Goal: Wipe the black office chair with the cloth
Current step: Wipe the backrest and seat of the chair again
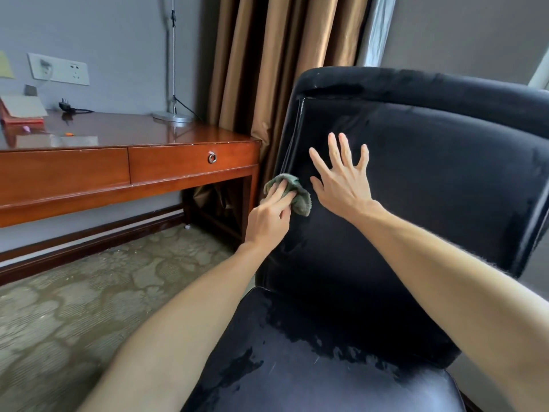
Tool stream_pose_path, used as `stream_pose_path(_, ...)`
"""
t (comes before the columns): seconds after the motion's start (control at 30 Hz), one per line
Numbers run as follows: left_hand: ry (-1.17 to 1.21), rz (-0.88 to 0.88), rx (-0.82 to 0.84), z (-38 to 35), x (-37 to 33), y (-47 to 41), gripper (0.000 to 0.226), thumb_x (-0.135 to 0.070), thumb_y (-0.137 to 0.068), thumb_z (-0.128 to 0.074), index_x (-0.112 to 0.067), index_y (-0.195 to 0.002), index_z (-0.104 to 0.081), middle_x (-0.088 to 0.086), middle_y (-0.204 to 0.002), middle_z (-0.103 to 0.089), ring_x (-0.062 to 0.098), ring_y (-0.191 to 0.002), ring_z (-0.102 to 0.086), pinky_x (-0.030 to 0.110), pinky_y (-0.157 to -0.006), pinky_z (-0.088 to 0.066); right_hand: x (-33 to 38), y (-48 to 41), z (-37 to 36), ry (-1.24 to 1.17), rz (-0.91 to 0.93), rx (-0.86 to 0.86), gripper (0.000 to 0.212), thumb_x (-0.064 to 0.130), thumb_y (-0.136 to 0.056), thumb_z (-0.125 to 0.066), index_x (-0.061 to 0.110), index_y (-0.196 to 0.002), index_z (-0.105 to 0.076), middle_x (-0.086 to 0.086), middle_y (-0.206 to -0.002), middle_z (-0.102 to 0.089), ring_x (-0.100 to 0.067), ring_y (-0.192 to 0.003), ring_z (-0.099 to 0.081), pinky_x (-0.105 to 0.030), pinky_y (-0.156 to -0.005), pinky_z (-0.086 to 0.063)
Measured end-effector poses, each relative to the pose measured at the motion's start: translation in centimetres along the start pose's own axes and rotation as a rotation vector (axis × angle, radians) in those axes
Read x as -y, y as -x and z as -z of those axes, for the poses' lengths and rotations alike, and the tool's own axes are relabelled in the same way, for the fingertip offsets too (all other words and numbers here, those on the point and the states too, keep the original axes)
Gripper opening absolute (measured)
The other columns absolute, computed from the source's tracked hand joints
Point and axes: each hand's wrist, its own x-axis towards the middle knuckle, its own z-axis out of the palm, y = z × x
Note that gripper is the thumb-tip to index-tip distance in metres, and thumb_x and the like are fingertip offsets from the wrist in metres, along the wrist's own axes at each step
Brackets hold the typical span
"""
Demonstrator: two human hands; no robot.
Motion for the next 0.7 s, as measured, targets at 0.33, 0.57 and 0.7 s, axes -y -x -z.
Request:
stream_pose_path(0.33,0.004,0.098,0.097,1.3,-2.1,-3.5,0.039,-0.016,-0.101,-0.048,-0.015,-0.141,-0.051,0.001,-0.150,-0.043,0.027,-0.129,-0.051,0.042,-0.102,-0.046,0.3,1.8,-0.7,0.010,0.011,0.014,0.061,0.029,-0.092,-0.049,0.016,-0.148,-0.030,-0.020,-0.157,-0.018,-0.035,-0.147,-0.013,-0.065,-0.109,-0.016)
stream_pose_path(0.57,-0.143,0.088,0.170,1.4,-0.8,-2.0,0.040,-0.001,-0.094,-0.052,-0.010,-0.133,-0.059,0.010,-0.140,-0.053,0.037,-0.090,-0.068,0.047,-0.078,-0.058,0.4,2.1,-1.7,0.015,0.002,-0.004,0.060,0.028,-0.092,-0.049,0.014,-0.147,-0.031,-0.021,-0.156,-0.020,-0.037,-0.146,-0.014,-0.065,-0.110,-0.015)
stream_pose_path(0.7,-0.215,0.089,0.250,1.9,-0.7,-0.4,0.039,-0.002,-0.093,-0.053,-0.012,-0.130,-0.062,0.009,-0.136,-0.057,0.039,-0.085,-0.068,0.046,-0.074,-0.057,0.3,2.3,-1.9,0.021,-0.014,-0.002,0.060,0.026,-0.092,-0.049,0.012,-0.147,-0.031,-0.022,-0.155,-0.020,-0.038,-0.146,-0.014,-0.066,-0.109,-0.015)
